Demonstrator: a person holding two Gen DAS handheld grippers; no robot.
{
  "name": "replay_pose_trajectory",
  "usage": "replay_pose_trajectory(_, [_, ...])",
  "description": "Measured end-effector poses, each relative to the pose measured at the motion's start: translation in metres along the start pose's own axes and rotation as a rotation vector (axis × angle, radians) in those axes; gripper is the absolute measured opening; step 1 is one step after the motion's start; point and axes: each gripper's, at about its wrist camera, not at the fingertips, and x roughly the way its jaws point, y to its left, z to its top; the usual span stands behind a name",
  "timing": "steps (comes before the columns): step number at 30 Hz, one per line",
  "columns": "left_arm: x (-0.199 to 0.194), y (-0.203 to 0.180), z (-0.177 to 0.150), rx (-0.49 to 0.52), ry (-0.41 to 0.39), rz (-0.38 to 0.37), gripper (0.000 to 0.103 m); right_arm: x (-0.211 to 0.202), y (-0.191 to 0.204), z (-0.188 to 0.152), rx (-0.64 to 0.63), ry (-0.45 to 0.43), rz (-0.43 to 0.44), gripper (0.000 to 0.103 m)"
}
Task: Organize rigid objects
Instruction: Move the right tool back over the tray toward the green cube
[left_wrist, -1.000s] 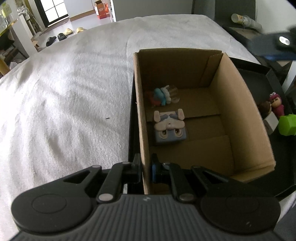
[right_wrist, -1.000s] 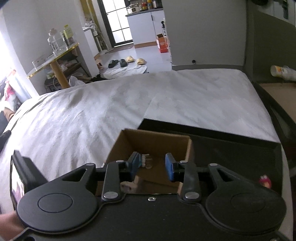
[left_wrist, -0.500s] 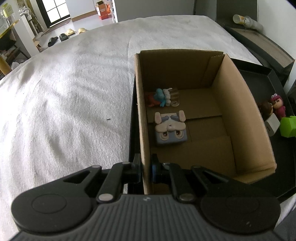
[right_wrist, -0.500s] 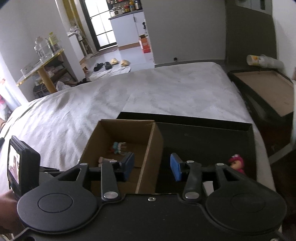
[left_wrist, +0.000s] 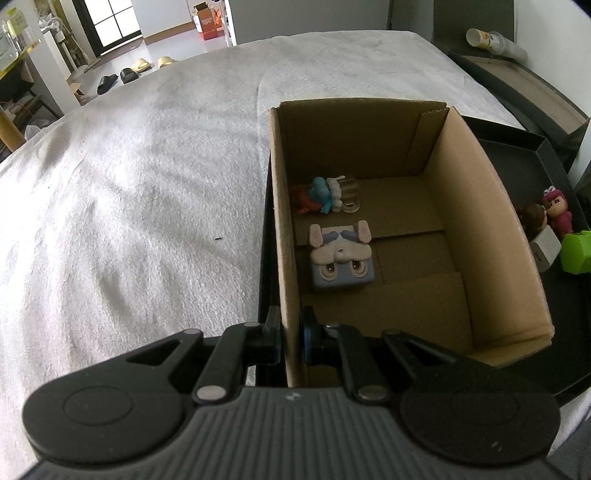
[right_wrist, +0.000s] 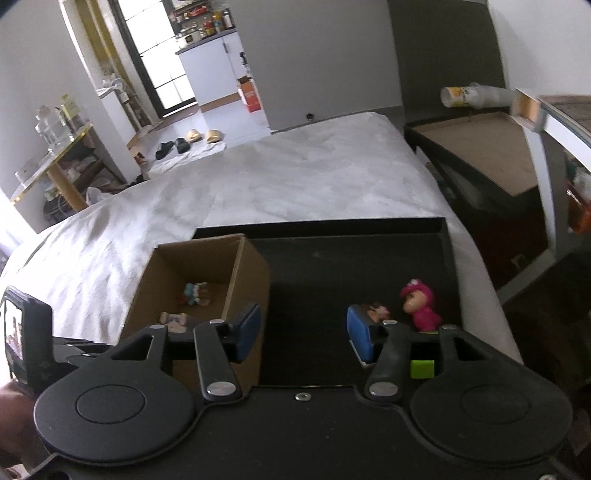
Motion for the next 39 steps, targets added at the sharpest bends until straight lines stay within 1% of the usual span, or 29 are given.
replay_pose_trajectory(12, [0.002, -0.001, 0.001, -0.017, 0.004, 0.009, 0.01, -0.004, -0.051, -0.014, 0.091, 0.018, -0.07, 0.052])
replay_pose_trajectory(21, [0.002, 0.003, 0.001, -0.02, -0.005, 0.011, 0.01, 0.012, -0.081, -0.023, 0.162, 0.055, -0.129, 0.053])
replay_pose_trajectory(23, [0.003, 0.003, 0.001, -0.017, -0.005, 0.013, 0.01, 0.018, -0.084, -0.025, 0.18, 0.065, -0.131, 0.058])
replay_pose_trajectory(25, [0.002, 0.003, 0.002, -0.019, -0.003, 0.013, 0.01, 0.025, -0.087, -0.027, 0.187, 0.069, -0.147, 0.067])
replay_pose_trajectory(27, [0.002, 0.003, 0.002, -0.024, -0.002, 0.013, 0.01, 0.033, -0.089, -0.03, 0.189, 0.074, -0.162, 0.07])
replay_pose_trajectory(32, [0.002, 0.004, 0.002, -0.032, -0.002, 0.014, 0.01, 0.057, -0.094, -0.033, 0.19, 0.111, -0.195, 0.07])
replay_pose_trajectory(35, [0.002, 0.004, 0.003, -0.033, -0.001, 0.013, 0.01, 0.066, -0.094, -0.034, 0.192, 0.119, -0.206, 0.074])
replay_pose_trajectory(39, [0.002, 0.004, 0.003, -0.042, 0.003, 0.012, 0.01, 0.076, -0.089, -0.035, 0.145, 0.128, -0.244, 0.081])
